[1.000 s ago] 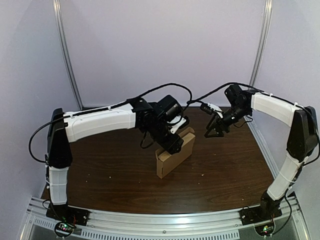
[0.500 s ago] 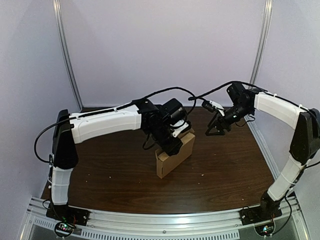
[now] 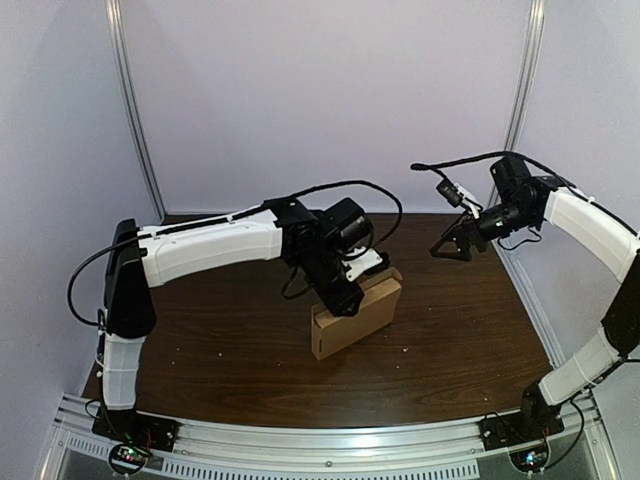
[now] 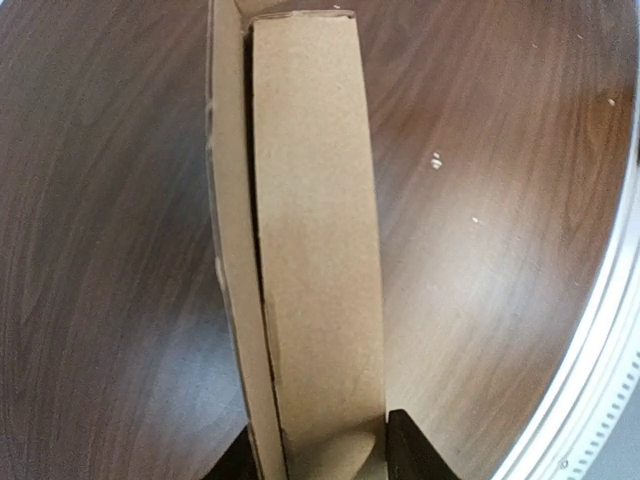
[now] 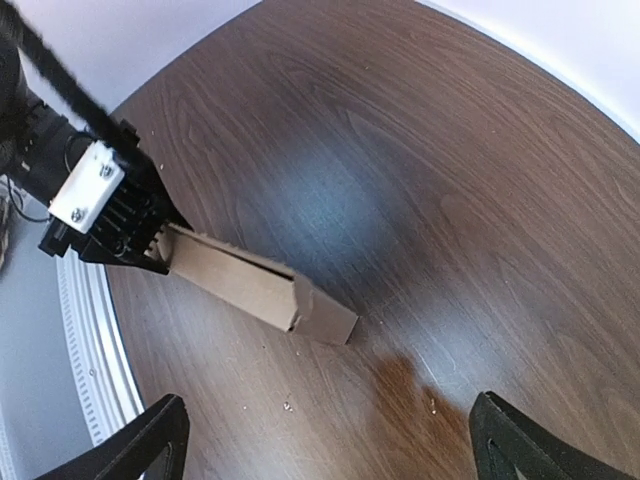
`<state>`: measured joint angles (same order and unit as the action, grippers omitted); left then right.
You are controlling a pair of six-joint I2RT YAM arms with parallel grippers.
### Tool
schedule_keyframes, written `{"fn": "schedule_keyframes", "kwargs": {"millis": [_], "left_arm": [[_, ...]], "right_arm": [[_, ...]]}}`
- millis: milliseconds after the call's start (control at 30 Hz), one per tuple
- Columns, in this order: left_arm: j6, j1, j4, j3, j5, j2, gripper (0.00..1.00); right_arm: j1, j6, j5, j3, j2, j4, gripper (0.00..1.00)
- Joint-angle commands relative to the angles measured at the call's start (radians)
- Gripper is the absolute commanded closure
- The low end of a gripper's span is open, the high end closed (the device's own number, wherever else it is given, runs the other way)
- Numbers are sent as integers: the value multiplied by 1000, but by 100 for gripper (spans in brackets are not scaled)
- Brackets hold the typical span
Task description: Fold the paper box
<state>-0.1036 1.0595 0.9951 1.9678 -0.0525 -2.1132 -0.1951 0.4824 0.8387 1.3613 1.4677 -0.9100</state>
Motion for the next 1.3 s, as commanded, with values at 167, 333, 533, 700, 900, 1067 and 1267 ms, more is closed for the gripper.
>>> {"fn": "schedule_keyframes", "kwargs": {"millis": [167,333,533,700,900,1067,1267], "left_arm": [[223,22,110,-114,-283,146,61],[316,49,134,-198,-297,221,61],[391,71,72,-291,-252,259,62],[412,74,27,-351,-252,285,64],[421,73,-59,-446,-237,344,64],[416,82,-120,-491,-234,373,61],[425,94,-142,-502,-234,369,60]], "right_arm": [[31,164,189,-50,-50,-195,12],[-33,436,89,-155,-142,-268,30],[-206,464,-56,-316,-282,-80,41],[-340,504,-206,-334,-264,-42,47],[-486,463,-325,-314,-215,55,57],[-588,436,-365,-286,-191,82,59],[-692,425,-422,-263,-160,78,65]]}}
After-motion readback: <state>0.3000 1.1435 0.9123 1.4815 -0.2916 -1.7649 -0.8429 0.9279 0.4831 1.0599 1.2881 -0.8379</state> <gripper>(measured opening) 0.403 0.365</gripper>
